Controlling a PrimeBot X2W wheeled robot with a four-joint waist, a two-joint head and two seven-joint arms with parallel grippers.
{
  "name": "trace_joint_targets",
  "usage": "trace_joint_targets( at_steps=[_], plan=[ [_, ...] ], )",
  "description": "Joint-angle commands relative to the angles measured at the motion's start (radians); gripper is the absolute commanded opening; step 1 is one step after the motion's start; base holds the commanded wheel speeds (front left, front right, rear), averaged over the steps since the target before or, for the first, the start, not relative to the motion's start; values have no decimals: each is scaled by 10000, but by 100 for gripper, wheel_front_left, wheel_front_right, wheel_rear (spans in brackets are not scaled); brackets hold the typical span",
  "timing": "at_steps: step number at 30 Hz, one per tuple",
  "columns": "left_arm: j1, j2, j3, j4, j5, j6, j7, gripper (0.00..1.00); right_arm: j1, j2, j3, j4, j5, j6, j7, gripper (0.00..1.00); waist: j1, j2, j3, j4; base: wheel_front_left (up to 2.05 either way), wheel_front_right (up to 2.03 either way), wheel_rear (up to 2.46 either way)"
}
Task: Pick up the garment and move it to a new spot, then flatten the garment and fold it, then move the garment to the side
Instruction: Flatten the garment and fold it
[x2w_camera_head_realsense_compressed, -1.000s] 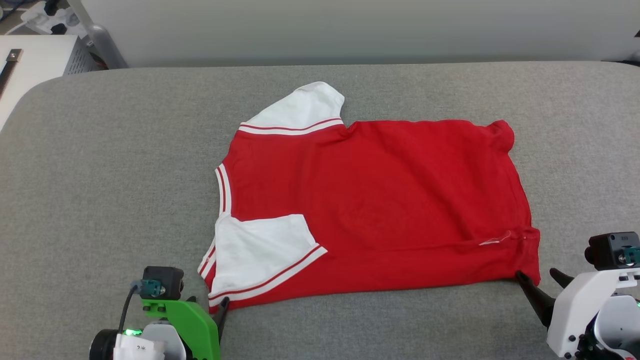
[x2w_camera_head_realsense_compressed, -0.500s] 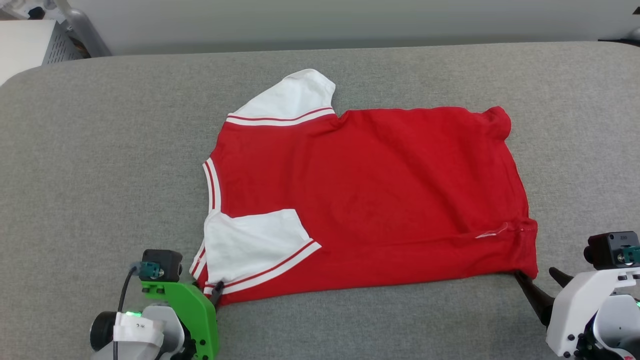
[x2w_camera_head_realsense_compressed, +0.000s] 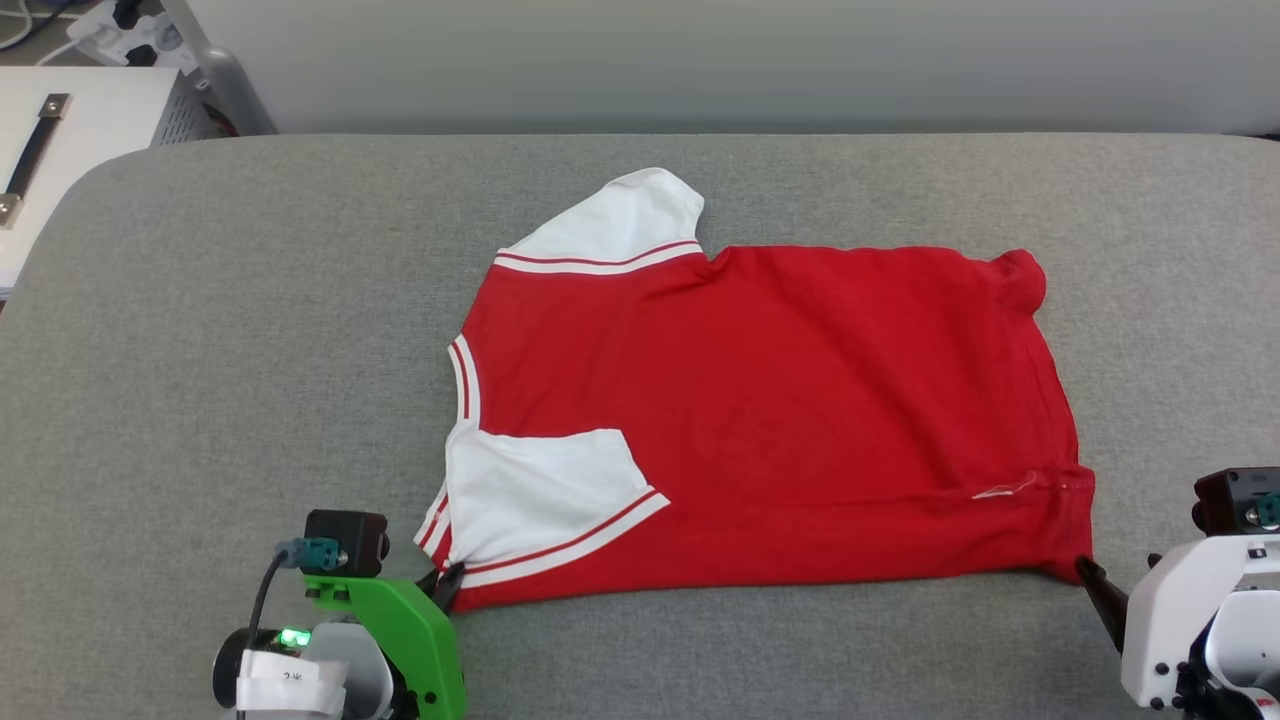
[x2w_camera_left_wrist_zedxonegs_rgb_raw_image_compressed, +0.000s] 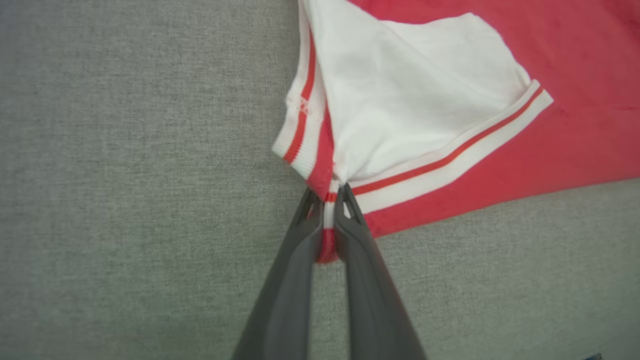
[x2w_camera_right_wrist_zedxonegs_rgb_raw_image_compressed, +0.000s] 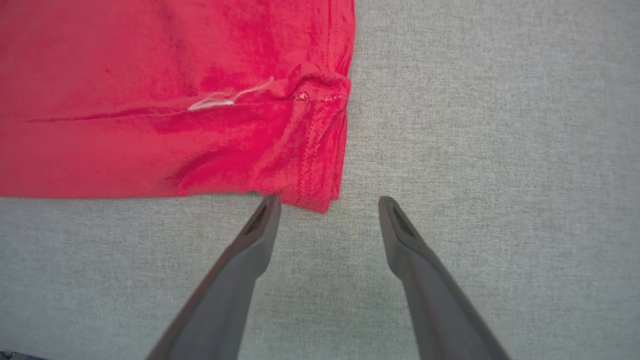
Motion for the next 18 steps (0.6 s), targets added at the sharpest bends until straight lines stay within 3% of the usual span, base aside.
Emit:
trace_joint_targets(
  at_steps=[1,16,17,18],
  plan=[
    [94,151,29,-177,51,100,-66,0,-292,97,-35,193,-160,-11,-70,100,0,0,-22,139,0,0,0],
    [-52,237,-143,-870,340,159,-55,0,-1451,586,-133,2675,-867,-11,60,100,0,0,389,437,0,0,0],
    [-63,239,-147,-844,351,146,-66,0,-1460,612,-75,2813,-813,-11,129,96,0,0,416,440,0,0,0],
    [-74,239,-143,-828,355,138,-78,0,-1477,636,-36,2898,-733,-11,173,48,0,0,450,439,0,0,0]
  ],
)
